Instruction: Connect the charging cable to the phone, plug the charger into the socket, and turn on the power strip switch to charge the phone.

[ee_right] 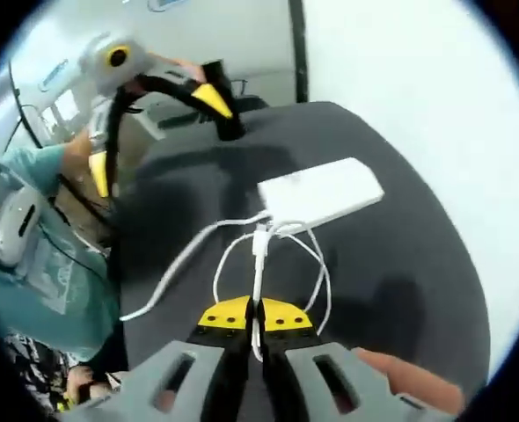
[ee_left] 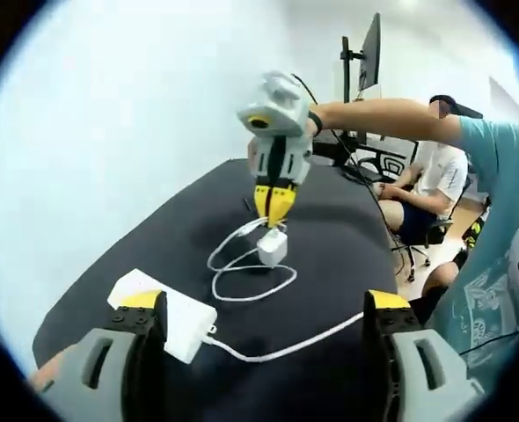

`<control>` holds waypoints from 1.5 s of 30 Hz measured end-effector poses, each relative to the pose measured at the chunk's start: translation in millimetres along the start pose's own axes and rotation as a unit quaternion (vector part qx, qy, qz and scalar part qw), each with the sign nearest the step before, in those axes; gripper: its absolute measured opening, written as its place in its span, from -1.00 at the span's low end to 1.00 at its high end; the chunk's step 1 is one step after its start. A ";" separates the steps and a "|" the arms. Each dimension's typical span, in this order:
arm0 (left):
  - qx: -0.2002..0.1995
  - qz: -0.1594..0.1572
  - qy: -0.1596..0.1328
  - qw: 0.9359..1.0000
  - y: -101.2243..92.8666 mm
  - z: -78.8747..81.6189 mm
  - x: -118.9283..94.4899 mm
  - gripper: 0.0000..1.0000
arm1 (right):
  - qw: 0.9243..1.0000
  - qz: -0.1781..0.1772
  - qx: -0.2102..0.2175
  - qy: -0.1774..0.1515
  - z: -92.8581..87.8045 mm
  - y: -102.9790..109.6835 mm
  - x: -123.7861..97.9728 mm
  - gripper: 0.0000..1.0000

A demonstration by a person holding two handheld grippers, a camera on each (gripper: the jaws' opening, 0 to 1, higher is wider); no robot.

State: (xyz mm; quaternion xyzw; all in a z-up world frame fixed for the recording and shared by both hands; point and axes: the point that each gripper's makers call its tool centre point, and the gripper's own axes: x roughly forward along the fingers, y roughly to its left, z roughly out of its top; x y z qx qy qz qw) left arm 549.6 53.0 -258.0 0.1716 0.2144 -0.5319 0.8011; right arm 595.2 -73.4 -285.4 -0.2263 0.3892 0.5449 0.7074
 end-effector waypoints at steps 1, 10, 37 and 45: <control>0.000 -0.002 0.001 1.000 -3.3 -4.1 0.0 0.71 | 1.000 0.010 0.004 -0.008 0.6 11.7 -2.9 -0.97; -0.006 -0.007 0.007 1.000 -10.4 -16.9 -0.4 0.69 | 0.968 0.176 0.105 -0.146 22.3 93.6 -28.7 -0.97; 0.007 -0.029 0.049 0.998 -24.0 -9.2 49.7 0.64 | 0.934 0.021 0.290 -0.209 -110.5 -30.1 55.2 -0.91; 0.004 -0.031 0.058 0.998 -18.2 -16.6 59.5 0.63 | 0.936 -0.072 0.247 -0.239 -95.4 -68.1 7.8 -0.87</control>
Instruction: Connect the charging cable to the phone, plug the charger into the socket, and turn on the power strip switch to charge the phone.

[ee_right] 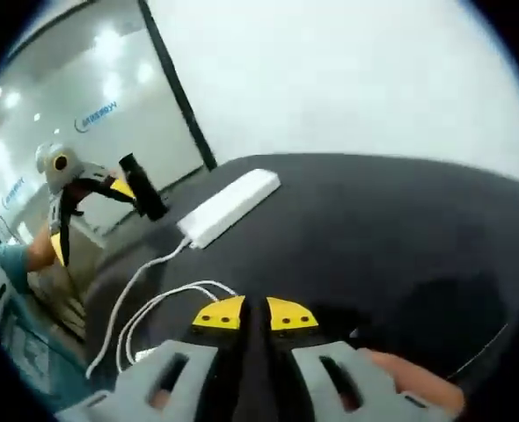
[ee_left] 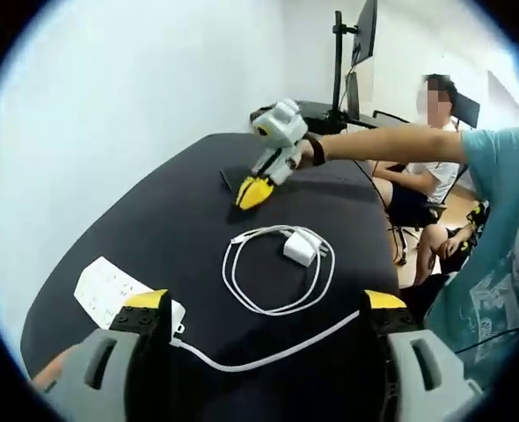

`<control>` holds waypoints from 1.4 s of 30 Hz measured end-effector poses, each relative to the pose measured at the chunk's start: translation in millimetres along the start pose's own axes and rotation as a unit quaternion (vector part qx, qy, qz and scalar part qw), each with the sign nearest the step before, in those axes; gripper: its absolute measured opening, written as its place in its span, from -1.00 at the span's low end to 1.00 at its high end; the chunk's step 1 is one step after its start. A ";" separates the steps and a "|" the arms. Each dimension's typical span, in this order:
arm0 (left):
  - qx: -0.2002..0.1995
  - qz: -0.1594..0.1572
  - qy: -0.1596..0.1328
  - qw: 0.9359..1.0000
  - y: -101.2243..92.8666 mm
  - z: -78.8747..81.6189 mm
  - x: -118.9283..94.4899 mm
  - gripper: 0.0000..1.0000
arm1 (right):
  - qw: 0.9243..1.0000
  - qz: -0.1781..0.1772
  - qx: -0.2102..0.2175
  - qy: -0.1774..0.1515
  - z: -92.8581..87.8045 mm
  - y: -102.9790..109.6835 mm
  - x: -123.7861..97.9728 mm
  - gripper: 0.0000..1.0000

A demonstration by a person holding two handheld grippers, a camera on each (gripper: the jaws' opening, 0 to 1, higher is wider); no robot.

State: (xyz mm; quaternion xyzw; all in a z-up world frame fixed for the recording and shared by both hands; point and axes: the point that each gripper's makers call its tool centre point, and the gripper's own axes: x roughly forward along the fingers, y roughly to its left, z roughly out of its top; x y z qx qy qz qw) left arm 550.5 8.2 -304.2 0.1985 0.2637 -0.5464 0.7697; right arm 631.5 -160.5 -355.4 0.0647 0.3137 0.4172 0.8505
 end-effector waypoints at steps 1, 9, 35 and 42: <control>-0.002 -0.001 -0.001 1.000 -0.1 -0.3 0.8 0.63 | 0.998 0.038 0.027 0.048 -11.5 16.0 -7.0 -0.84; -0.002 -0.004 -0.006 1.000 -1.7 -1.4 4.6 0.61 | 0.984 0.072 0.105 0.125 -62.1 24.0 -22.4 -0.79; -0.022 -0.013 -0.031 0.999 -7.0 3.8 14.6 0.53 | 0.959 0.063 0.274 0.028 -64.8 32.4 -30.5 -0.96; -0.167 -0.031 -0.149 0.974 -19.2 44.7 45.4 0.20 | 0.934 0.103 0.323 -0.111 -41.1 55.4 -58.9 -0.96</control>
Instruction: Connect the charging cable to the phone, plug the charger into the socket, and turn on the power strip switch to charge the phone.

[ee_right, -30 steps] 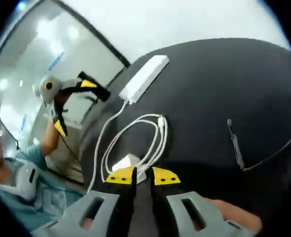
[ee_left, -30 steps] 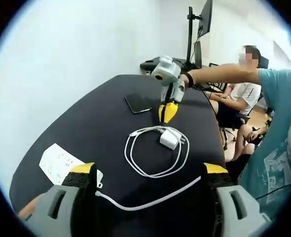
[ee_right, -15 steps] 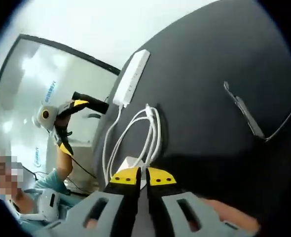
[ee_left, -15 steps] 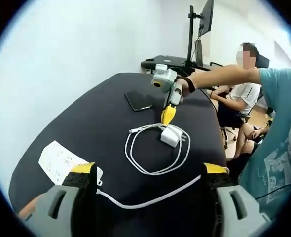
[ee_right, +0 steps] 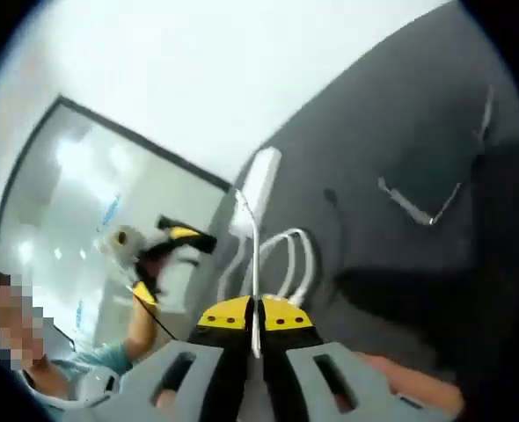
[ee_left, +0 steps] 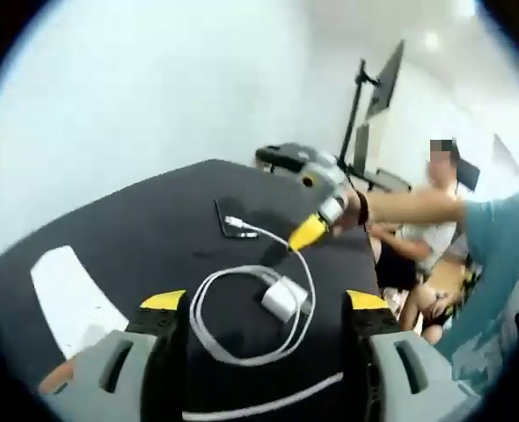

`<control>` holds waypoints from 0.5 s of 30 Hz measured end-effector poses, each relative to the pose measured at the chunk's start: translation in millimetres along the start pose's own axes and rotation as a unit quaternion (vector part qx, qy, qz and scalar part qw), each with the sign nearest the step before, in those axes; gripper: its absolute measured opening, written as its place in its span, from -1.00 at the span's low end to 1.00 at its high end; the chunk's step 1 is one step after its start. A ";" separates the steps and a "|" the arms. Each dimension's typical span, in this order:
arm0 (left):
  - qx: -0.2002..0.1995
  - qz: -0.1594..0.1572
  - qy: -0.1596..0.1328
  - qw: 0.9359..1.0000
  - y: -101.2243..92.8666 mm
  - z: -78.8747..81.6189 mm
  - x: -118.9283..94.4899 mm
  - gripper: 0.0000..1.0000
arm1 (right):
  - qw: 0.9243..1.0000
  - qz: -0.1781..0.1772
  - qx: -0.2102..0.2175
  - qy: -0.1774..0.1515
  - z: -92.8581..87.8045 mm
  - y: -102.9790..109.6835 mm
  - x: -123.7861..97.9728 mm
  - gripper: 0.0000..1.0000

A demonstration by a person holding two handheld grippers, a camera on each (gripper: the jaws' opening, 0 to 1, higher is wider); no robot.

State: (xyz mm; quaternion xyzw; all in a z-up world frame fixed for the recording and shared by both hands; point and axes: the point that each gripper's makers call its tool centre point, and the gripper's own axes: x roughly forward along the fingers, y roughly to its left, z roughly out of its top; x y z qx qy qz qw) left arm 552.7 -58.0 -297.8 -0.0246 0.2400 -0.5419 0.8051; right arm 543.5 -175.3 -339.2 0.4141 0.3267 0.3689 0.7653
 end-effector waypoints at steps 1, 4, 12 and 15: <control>-0.011 0.006 -0.011 1.000 -3.1 2.8 8.3 0.11 | 1.000 0.017 0.007 -0.018 0.4 6.2 -1.9 -0.96; -0.057 0.001 -0.036 0.998 -12.8 8.7 30.3 0.04 | 0.996 0.059 0.015 -0.062 -3.3 22.4 -7.6 -0.96; -0.132 -0.037 -0.081 0.987 -44.2 14.6 71.2 -0.05 | 0.989 0.105 0.008 -0.104 -46.3 49.4 -4.0 -0.96; -0.149 -0.039 -0.096 0.983 -47.8 16.4 75.2 -0.31 | 0.986 0.119 0.012 -0.118 -50.3 52.9 -4.7 -0.96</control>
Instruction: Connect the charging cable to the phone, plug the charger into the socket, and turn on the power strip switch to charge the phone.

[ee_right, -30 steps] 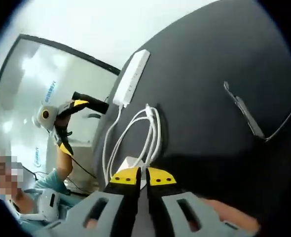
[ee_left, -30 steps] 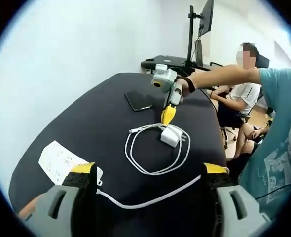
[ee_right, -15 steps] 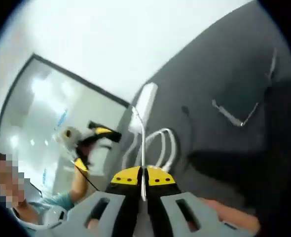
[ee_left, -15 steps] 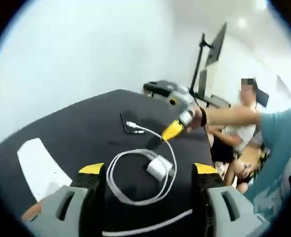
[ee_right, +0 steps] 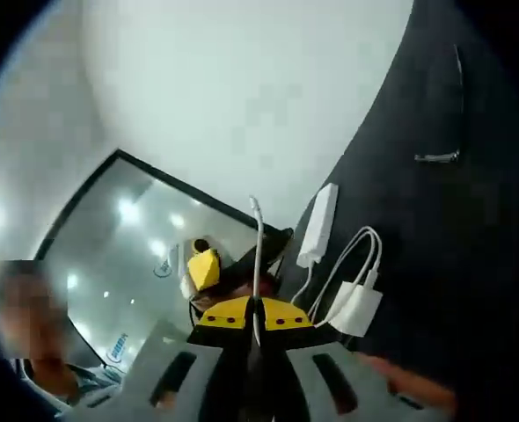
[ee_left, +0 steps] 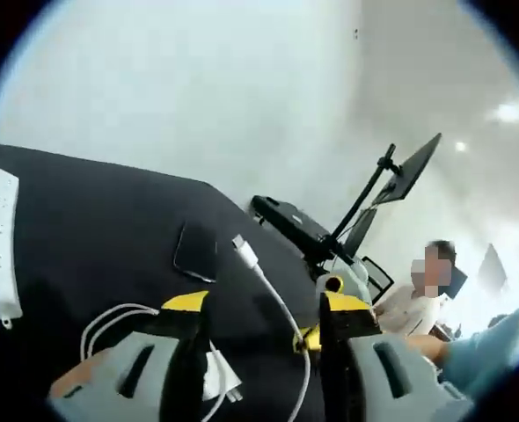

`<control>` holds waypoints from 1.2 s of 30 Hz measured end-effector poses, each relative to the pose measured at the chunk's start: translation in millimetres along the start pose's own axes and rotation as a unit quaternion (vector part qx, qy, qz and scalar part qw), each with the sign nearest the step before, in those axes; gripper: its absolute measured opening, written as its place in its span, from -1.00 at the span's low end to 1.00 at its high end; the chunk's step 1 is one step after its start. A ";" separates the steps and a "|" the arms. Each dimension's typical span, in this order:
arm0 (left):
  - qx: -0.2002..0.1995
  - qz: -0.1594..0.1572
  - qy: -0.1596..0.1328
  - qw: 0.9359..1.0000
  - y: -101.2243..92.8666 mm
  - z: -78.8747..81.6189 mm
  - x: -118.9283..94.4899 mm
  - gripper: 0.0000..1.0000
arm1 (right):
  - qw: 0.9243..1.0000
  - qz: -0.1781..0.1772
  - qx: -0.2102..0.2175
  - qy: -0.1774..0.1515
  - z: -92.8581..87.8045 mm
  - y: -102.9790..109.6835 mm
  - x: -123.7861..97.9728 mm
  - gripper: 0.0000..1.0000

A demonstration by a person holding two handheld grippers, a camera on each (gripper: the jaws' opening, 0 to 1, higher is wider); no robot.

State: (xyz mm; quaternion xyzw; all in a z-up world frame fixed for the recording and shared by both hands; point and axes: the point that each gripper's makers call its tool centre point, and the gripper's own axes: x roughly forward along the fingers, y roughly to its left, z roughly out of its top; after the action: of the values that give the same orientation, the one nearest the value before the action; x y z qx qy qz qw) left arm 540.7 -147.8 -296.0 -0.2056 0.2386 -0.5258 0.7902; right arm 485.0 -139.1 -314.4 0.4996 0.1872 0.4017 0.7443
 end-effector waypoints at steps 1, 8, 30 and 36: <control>-0.007 0.001 -0.004 1.000 -0.9 -1.3 1.7 -0.44 | 1.000 0.004 0.007 -0.004 0.2 0.5 -0.3 -0.96; -0.004 -0.011 0.010 1.000 -4.9 -9.6 16.2 -0.67 | 1.000 0.016 0.012 -0.006 -5.6 1.1 -3.2 -0.97; 0.115 0.019 0.042 0.992 -19.8 -5.2 30.7 -0.48 | 0.999 0.013 0.008 -0.039 -3.8 -11.0 -13.7 -0.97; 0.112 0.064 0.034 0.991 -11.5 -2.1 29.8 -0.37 | 0.999 0.011 0.007 -0.042 -1.1 -12.8 -13.5 -0.97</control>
State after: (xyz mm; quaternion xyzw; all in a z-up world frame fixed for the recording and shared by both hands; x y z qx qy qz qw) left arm 540.9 -179.8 -295.8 -0.0819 0.2172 -0.5039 0.8320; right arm 481.3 -151.3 -328.0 0.5236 0.1528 0.3870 0.7435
